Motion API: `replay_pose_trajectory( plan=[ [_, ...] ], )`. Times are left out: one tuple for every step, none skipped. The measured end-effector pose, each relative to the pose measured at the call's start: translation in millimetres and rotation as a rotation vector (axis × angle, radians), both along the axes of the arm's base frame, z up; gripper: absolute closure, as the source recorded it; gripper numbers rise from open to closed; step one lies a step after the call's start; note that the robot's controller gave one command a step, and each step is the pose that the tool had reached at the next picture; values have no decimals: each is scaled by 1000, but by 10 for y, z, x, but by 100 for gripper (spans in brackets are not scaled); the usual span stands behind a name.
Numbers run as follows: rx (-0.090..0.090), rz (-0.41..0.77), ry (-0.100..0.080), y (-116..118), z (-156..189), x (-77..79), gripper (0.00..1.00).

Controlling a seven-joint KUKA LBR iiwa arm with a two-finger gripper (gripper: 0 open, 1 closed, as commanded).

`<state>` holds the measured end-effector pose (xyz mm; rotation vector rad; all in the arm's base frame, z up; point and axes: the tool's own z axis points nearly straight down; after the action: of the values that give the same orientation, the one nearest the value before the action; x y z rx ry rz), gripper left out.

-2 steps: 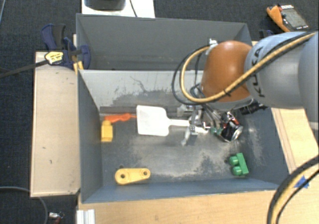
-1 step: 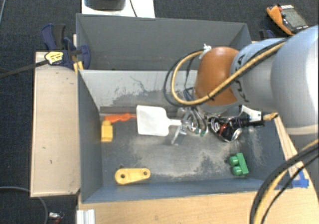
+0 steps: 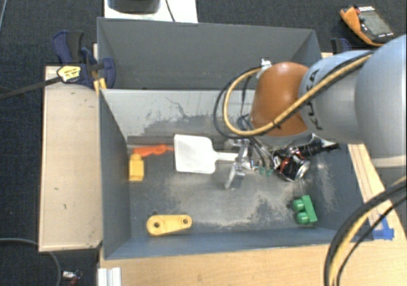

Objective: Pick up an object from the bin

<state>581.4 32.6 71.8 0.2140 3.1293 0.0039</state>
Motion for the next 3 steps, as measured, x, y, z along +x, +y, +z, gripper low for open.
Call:
replay_pose_trajectory(
  plan=[
    [3,-202,-4,89,10,4,0],
    [0,-25,-3,-19,11,11,100],
    [0,-25,-3,-19,11,11,100]
  ],
)
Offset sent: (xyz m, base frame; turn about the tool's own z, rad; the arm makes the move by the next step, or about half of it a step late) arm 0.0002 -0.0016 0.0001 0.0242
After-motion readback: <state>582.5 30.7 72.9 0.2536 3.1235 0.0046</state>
